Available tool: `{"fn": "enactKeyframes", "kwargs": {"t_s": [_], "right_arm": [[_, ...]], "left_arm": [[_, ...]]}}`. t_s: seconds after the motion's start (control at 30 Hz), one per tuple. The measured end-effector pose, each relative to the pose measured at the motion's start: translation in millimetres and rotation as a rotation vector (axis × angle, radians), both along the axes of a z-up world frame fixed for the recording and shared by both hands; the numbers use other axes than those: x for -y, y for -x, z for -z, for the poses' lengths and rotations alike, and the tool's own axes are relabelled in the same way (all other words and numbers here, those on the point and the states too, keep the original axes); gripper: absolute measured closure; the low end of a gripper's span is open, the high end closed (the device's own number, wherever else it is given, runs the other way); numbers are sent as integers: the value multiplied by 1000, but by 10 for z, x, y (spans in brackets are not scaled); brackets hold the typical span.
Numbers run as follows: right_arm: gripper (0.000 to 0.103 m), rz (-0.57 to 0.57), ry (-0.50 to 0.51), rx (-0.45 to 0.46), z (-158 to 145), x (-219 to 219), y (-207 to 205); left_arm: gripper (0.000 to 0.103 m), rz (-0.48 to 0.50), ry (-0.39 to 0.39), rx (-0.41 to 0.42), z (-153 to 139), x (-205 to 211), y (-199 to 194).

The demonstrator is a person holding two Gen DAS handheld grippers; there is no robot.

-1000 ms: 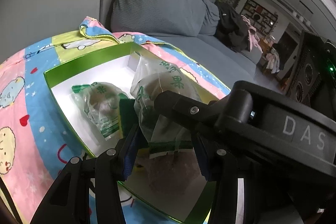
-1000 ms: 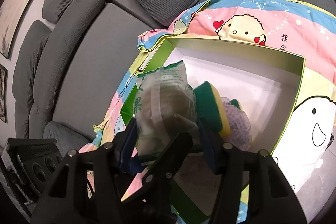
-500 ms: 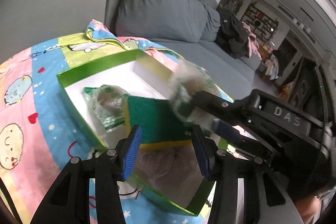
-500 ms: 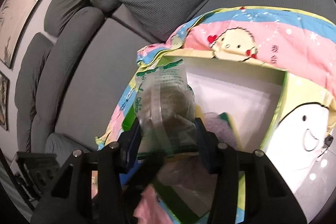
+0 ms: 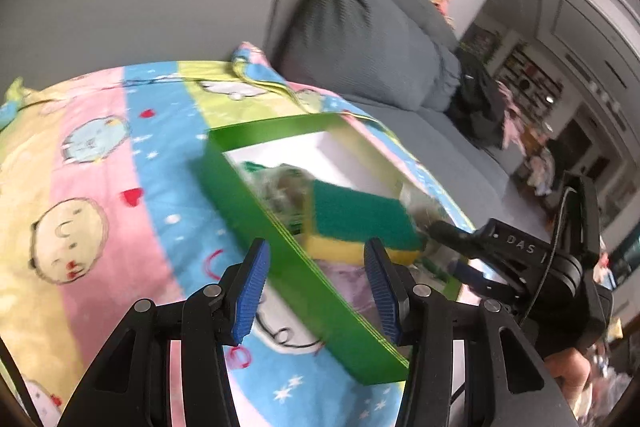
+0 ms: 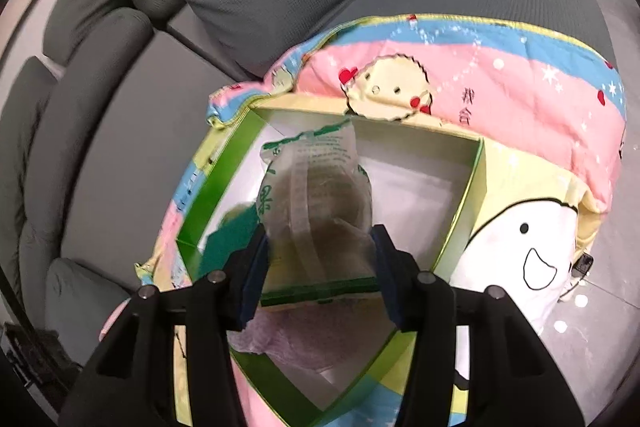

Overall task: Organize objects
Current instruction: 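Move the right gripper back to the last clear zip bag on the sheet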

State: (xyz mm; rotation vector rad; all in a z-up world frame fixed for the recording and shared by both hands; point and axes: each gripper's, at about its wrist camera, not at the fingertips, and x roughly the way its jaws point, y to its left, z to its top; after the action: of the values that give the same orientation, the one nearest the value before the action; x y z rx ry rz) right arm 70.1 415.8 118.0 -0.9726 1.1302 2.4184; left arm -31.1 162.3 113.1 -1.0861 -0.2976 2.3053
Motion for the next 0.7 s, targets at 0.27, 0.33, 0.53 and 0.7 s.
{"fn": "enactKeyframes", "kwargs": {"t_s": [0.27,0.33,0.53,0.7], "right_arm": [[34,8,-35,-16,-61,74,-18],[34,-2,-42,-37,-106,113,-19],[34,-45,-118,-84,-294,357,-10],[31,-139,-129,-153,-458,666,10]], "left_arm": [[53,-219,92,32,138,591,-20],[53,-286,117,65,219,787,-26],[46,-438,131,173,429,1284,-34],[39,-479,191,185,467,1433,-26]]}}
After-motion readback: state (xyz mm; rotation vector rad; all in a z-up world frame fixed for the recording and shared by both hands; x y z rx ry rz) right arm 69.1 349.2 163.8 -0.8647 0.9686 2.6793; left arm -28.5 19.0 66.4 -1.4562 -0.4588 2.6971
